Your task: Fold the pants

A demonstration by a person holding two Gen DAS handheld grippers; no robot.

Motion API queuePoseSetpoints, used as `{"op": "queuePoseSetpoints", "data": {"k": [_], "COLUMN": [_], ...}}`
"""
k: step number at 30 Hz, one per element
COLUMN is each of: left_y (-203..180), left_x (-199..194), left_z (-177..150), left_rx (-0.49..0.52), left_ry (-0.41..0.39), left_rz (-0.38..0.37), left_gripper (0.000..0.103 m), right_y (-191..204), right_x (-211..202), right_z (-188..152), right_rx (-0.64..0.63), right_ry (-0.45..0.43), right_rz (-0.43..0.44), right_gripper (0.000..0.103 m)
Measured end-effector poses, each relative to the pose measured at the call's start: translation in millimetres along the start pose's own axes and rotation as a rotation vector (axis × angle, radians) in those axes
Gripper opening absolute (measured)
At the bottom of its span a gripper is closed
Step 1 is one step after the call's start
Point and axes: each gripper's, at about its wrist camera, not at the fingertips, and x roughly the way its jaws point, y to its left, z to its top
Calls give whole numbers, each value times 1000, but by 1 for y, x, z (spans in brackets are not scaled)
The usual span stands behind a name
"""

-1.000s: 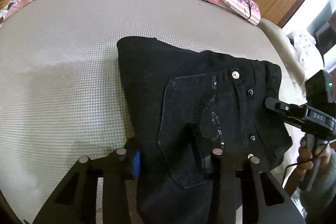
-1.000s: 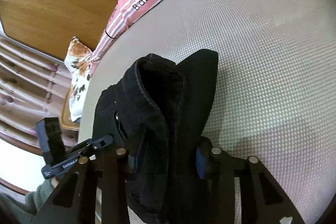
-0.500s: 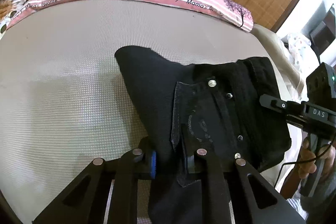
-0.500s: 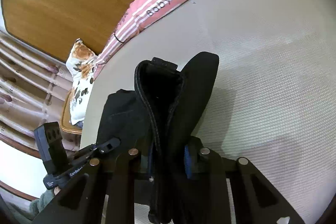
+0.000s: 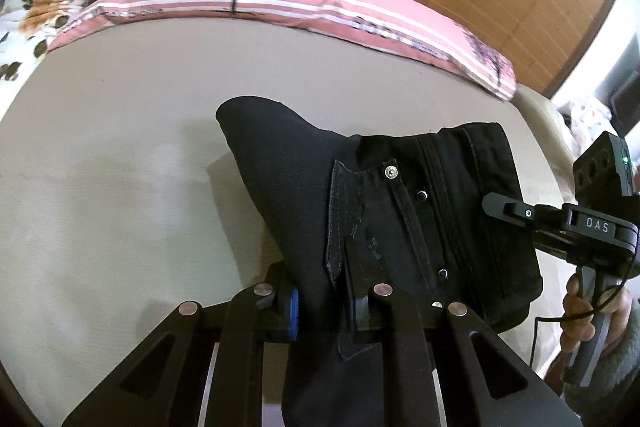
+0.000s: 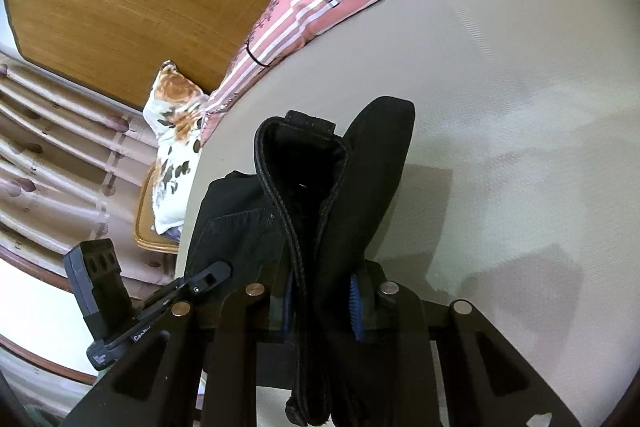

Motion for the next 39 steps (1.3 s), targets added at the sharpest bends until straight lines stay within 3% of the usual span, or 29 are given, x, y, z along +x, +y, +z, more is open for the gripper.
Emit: {"op": "queuePoseSetpoints", "data": {"k": [13, 17, 19, 21, 26, 31, 39], "left_y": [38, 46, 52, 58, 64, 60, 46], "left_x": [14, 22, 32, 37, 38, 31, 7], "left_z": [55, 61, 58, 55, 40, 19, -12], "left_rx": [-25, -35, -41, -54, -60, -20, -20], "left_ry": [-62, -59, -37, -32, -25, -28, -58], "left_rz": [46, 53, 82, 92, 119, 158, 238], "left_gripper": [17, 17, 22, 26, 39, 46, 50], "right_y": [15, 12, 7, 0, -6, -9, -3], "right_x": [47, 55, 59, 60, 55, 41, 18], "right_z": [50, 56, 55, 53, 43, 22, -6], "right_rx": [4, -9, -8, 1, -32, -84, -101], "right_ry": [-5, -10, -12, -13, -30, -46, -87], "right_rz": [27, -4, -49, -90, -169, -247, -280], "right_gripper": [21, 21, 25, 39, 50, 50, 55]}}
